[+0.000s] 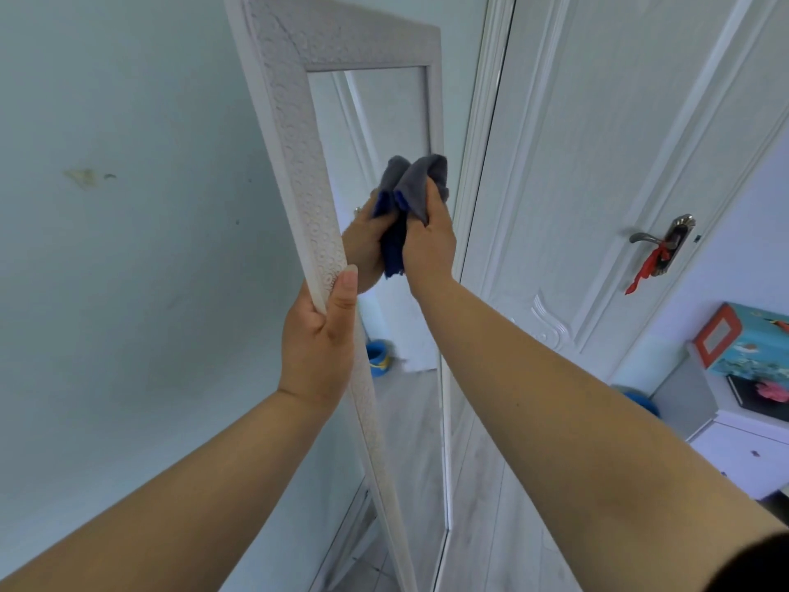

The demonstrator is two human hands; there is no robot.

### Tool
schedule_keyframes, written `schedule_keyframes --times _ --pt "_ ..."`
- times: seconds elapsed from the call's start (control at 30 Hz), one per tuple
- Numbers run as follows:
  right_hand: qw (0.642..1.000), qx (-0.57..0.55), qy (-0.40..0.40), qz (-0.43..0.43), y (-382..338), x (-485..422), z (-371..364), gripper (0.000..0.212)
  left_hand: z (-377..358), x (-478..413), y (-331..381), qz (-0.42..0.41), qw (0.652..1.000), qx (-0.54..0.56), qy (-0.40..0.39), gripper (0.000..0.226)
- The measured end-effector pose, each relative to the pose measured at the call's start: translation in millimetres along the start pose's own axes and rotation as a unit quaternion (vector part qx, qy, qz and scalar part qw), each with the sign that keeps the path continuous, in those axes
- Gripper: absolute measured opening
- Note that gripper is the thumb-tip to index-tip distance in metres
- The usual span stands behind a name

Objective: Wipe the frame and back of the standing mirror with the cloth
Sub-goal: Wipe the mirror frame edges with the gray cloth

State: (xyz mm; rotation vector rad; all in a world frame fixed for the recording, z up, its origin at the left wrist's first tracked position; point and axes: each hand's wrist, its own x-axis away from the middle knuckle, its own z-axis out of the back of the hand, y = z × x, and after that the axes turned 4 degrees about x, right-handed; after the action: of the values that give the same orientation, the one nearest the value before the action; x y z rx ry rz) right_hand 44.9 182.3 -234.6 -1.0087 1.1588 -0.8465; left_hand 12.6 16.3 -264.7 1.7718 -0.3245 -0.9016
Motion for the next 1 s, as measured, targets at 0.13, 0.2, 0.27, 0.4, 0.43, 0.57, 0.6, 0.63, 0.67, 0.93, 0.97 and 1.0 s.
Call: schedule_keyframes --times 0.13,0.2,0.27,0.4,0.43,0.57,0.6,0.63,0.67,0.93,0.97,1.0 --pt "0.995 0.045 -0.011 -0.091 51.4 2.6 9.5 0.038 0.3 -0.2 0.8 -0.001 1.000 0.000 0.007 0.036" --pt "0.985 0.047 -0.023 -0.163 75.9 10.4 14.7 0.037 -0.4 -0.7 0.4 0.005 1.000 0.002 0.006 0.023" --pt "0.972 0.015 -0.035 -0.233 75.5 17.4 13.0 0.042 -0.9 -1.6 -0.6 0.011 1.000 0.008 0.005 0.016" --pt "0.949 -0.113 0.075 -0.283 36.5 -3.5 1.0 0.040 -2.1 -1.9 0.6 0.011 1.000 -0.003 0.015 0.022" --pt "0.957 -0.120 0.085 -0.251 26.0 -12.5 -1.3 0.042 -1.9 -2.0 0.3 0.011 1.000 -0.011 0.017 0.022" --pt "0.992 -0.121 0.038 -0.022 -17.1 -37.4 -4.3 0.046 -1.6 -2.3 -1.9 0.024 0.999 -0.031 0.028 0.008" --pt "0.992 -0.123 0.034 0.016 -27.5 -45.7 -7.0 0.046 -1.4 -2.5 -1.8 0.026 0.999 -0.033 0.032 0.007" --pt "0.992 -0.116 0.036 0.042 -37.9 -51.5 -6.9 0.044 -1.6 -1.8 -1.6 0.030 0.999 -0.033 0.031 0.008" --pt "0.991 -0.116 0.037 0.060 -41.9 -59.8 -7.1 0.040 -1.6 -1.9 -1.0 0.035 0.998 -0.034 0.030 0.008" --pt "0.979 -0.172 0.073 -0.080 56.1 -42.8 6.7 0.020 0.8 -2.1 -6.8 0.025 0.997 -0.065 0.037 0.026" --pt "0.977 -0.158 0.077 -0.123 70.4 -32.1 10.7 0.023 0.8 -2.0 -6.7 0.027 0.997 -0.060 0.039 0.024" --pt "0.971 -0.152 0.080 -0.169 84.9 -24.4 10.0 0.029 0.6 -2.1 -6.7 0.033 0.997 -0.054 0.040 0.021"
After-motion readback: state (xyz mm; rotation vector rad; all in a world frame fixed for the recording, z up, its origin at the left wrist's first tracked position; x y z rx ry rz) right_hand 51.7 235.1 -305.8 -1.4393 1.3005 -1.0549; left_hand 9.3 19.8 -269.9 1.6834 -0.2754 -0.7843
